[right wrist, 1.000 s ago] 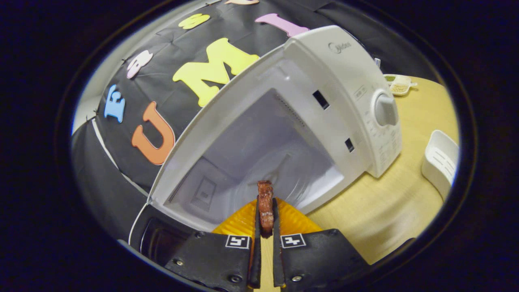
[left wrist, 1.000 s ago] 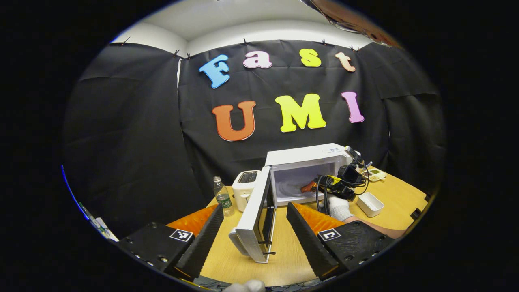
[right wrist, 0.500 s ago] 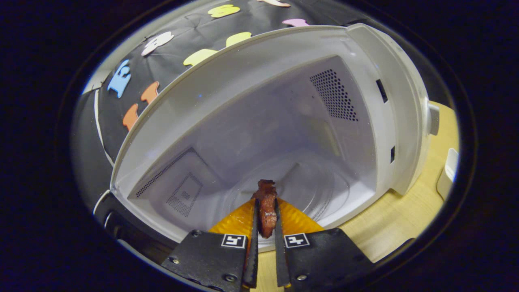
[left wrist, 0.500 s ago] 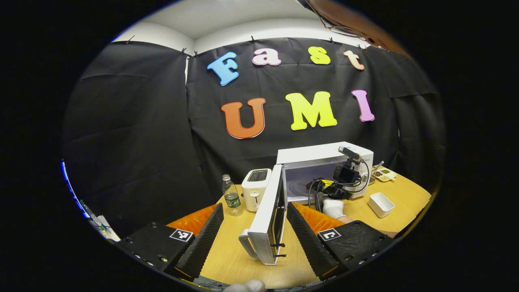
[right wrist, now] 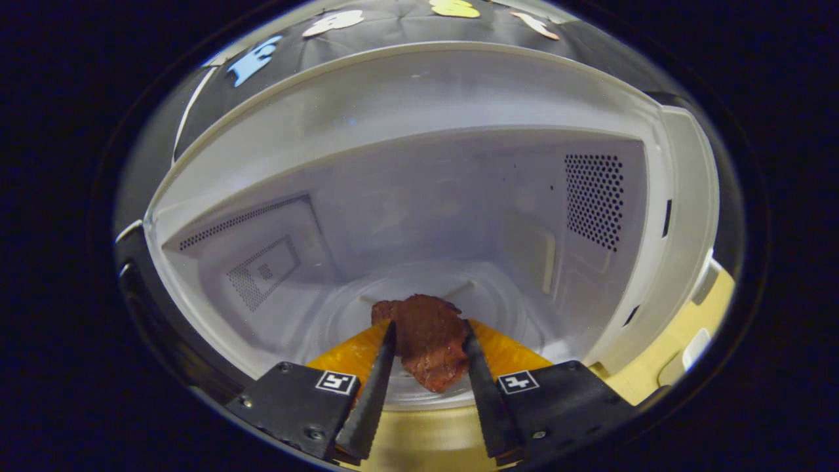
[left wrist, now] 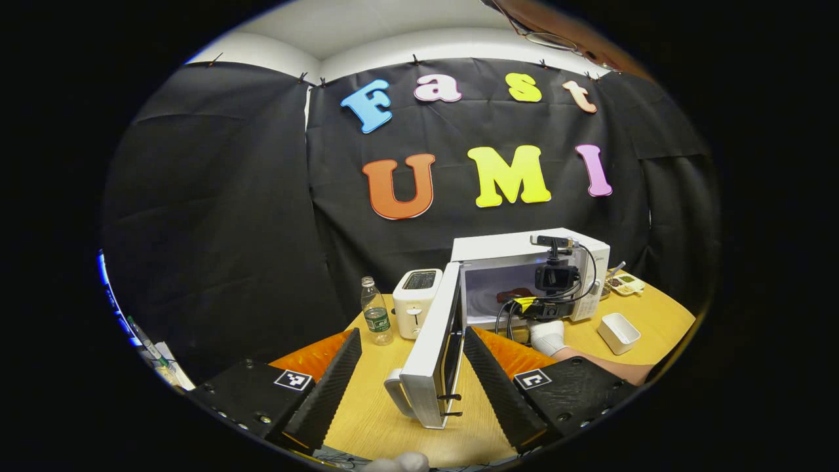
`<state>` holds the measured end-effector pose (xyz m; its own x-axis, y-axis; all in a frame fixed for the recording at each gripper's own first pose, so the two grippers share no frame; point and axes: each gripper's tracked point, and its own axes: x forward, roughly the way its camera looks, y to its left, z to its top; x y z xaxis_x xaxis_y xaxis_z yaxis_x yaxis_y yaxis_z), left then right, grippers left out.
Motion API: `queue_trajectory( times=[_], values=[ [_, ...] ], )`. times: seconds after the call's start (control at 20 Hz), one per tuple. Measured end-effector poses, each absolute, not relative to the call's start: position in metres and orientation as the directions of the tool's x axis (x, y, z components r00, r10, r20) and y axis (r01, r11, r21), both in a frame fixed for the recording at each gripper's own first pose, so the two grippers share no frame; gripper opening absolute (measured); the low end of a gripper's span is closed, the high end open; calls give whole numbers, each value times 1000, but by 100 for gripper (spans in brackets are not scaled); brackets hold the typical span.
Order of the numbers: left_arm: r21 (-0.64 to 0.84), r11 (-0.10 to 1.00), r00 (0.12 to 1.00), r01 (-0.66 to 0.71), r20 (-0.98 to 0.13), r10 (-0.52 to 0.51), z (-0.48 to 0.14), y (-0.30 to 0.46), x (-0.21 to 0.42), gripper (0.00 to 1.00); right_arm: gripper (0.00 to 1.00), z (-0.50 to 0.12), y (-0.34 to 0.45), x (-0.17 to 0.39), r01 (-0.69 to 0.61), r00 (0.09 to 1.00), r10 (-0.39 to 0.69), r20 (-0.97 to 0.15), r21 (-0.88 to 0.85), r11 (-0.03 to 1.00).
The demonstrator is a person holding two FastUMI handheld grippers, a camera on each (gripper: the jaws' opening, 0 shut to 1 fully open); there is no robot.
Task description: Open the microwave oven with the left hand, put the food in, and close the microwave oven.
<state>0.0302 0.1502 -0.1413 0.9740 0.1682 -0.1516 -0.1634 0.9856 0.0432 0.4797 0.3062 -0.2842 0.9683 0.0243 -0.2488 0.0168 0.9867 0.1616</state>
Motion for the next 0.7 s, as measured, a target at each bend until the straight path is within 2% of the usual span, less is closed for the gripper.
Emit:
queue_trajectory(
  times=[0.1, 0.15, 0.2, 0.25, 0.45, 0.65, 0.7],
  values=[
    [42, 985, 973, -168, -154, 173, -144, 151, 34, 96, 71, -274, 297, 478, 28, 977, -7, -215, 93, 995],
    [44, 984, 973, -170, -153, 175, -144, 152, 36, 96, 82, -269, 295, 475, 28, 981, -16, -196, 61, 998],
    [46, 985, 973, -168, -155, 174, -144, 151, 38, 96, 80, -266, 297, 475, 15, 982, -5, -189, 54, 998],
    [47, 985, 973, -168, -154, 174, -144, 152, 39, 96, 100, -264, 302, 473, -3, 982, 13, -189, 55, 998],
    [43, 985, 972, -166, -160, 171, -146, 150, 40, 96, 100, -254, 310, 445, -64, 973, 86, -213, 106, 992],
    [35, 988, 978, -148, -145, 152, -131, 145, 39, 96, 100, -210, 300, 376, -112, 970, 135, -201, 123, 986],
    [33, 990, 981, -139, -134, 142, -124, 143, 38, 96, 92, -197, 292, 357, -123, 969, 145, -201, 121, 985]
  ],
)
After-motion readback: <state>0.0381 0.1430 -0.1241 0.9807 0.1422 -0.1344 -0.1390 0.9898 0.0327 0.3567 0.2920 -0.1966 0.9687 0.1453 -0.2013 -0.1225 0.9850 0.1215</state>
